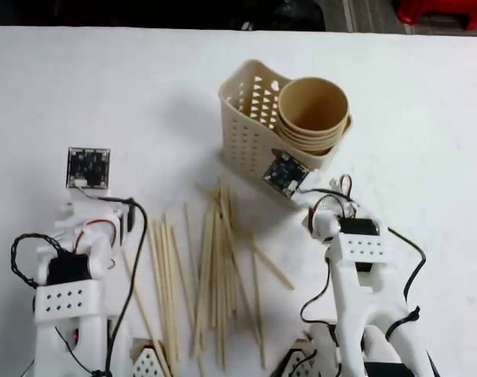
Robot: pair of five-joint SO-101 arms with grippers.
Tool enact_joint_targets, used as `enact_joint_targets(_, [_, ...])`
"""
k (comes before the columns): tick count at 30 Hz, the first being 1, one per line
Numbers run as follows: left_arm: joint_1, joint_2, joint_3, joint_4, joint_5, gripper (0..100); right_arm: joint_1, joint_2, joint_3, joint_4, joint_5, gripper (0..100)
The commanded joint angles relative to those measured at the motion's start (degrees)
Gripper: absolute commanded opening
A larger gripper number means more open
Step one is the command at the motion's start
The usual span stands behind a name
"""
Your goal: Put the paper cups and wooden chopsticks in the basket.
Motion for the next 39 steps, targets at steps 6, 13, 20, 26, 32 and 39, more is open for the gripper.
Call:
enact_joint_targets(6, [-0.3, -1.5, -0.3, -1.2, 0.1, 22, -5.9, -1.8, -0.4, 9.4, 0.5, 1.9])
enact_joint_targets(13, [-0.3, -1.5, -0.3, -1.2, 0.1, 22, -19.9, -11.5, -0.5, 15.3, -9.1, 2.0])
enact_joint_targets(20, [-0.3, -1.5, -0.2, -1.3, 0.1, 22, -30.3, -16.5, -8.0, 15.3, -19.7, 2.1])
enact_joint_targets(26, [-0.3, -1.5, -0.2, -1.3, 0.1, 21, -30.9, -16.4, -21.2, 15.6, -28.5, 6.9])
enact_joint_targets(32, [-0.3, -1.5, -0.2, -1.1, 0.1, 21, -30.9, -13.7, -30.4, 15.3, -38.8, 23.7])
enact_joint_targets(39, [-0.4, -1.6, 0.4, -1.5, 0.0, 21, -30.9, 1.1, -43.6, 13.2, -39.1, 22.4])
